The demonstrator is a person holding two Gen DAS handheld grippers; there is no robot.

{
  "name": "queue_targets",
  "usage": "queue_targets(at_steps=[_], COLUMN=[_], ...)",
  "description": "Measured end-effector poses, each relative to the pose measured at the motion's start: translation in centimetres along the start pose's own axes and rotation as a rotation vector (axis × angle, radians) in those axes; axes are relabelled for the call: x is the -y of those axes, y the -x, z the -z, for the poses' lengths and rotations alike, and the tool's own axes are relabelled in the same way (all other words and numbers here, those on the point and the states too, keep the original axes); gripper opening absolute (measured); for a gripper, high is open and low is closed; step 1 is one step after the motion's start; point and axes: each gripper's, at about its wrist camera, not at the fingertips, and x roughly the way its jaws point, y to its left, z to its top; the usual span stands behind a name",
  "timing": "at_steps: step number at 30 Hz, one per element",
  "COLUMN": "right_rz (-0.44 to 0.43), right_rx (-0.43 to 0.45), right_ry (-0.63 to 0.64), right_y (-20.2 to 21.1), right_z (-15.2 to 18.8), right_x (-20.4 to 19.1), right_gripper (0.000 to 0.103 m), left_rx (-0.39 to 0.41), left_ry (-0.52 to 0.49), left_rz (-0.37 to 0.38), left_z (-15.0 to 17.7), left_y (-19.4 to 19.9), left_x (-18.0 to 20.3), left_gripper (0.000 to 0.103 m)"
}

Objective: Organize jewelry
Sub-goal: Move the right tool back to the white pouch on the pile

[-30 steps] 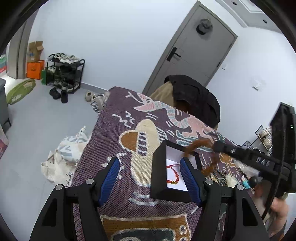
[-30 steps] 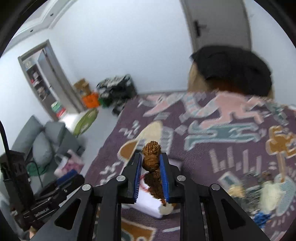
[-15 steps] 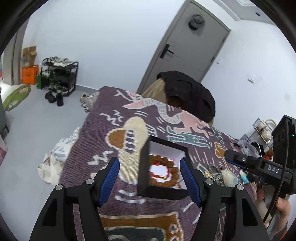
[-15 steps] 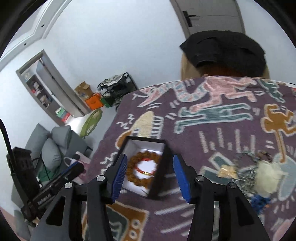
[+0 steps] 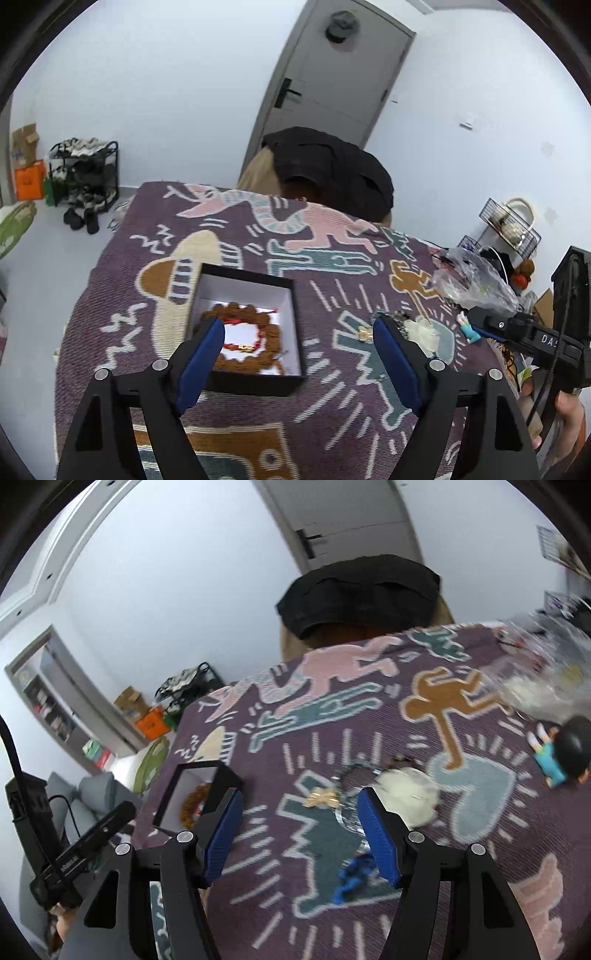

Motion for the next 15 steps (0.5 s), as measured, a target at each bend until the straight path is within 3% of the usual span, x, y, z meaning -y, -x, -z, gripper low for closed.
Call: queue_targets(at_steps=[2,15], right_rz=[0.013,0.039], right_rx=[-0.002,-0.054], right_ry=[-0.030,-0.167], right_y=[0.2,-1.7], right_z=[0.4,2.3], right_x=[1.4,7.9], right_gripper=[0.073,0.074], left_rx=[-0.006,-0.070], left_ry=[-0.014,-0.090], left_rz=[0.007,0.028], left_z=[0.0,1.0], left_y=[-0.4,-3.6], left_x=[0.9,5.2], left_gripper=[0.083,0.083])
